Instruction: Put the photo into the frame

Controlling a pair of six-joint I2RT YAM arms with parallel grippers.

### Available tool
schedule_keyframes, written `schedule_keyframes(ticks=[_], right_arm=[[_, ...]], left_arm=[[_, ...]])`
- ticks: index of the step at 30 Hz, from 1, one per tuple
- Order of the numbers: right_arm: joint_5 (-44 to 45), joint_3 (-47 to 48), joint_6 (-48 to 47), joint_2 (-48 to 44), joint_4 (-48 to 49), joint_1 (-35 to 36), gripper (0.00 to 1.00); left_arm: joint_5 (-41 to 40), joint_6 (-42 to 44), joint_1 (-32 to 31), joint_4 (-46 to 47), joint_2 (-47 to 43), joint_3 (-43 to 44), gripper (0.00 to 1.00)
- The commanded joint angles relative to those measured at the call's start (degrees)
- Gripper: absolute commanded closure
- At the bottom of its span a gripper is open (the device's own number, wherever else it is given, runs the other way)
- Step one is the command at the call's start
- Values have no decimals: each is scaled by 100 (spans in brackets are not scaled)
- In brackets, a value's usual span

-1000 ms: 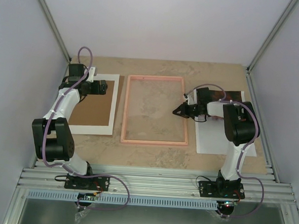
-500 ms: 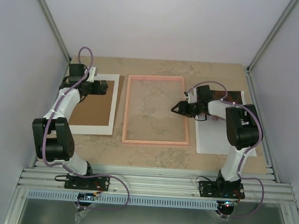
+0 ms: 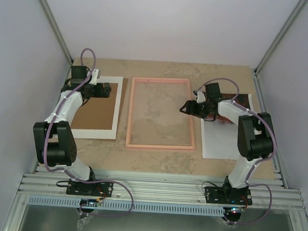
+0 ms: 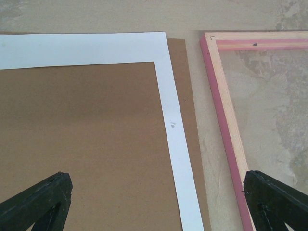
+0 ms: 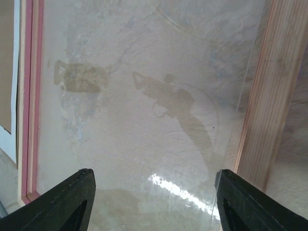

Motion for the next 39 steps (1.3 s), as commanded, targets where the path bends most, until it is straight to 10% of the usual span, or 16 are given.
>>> schedule_keyframes(ticks=[1, 29, 39], right_arm=[[423, 317, -265, -335, -472, -17, 28], [-1201, 791, -2778, 293, 154, -646, 25], [-905, 613, -2738, 761, 396, -705, 36]], left_arm=[[-21, 41, -31, 94, -93, 147, 1], [-17, 959, -987, -418, 601, 307, 1], [434, 979, -1163, -462, 1597, 765, 24]])
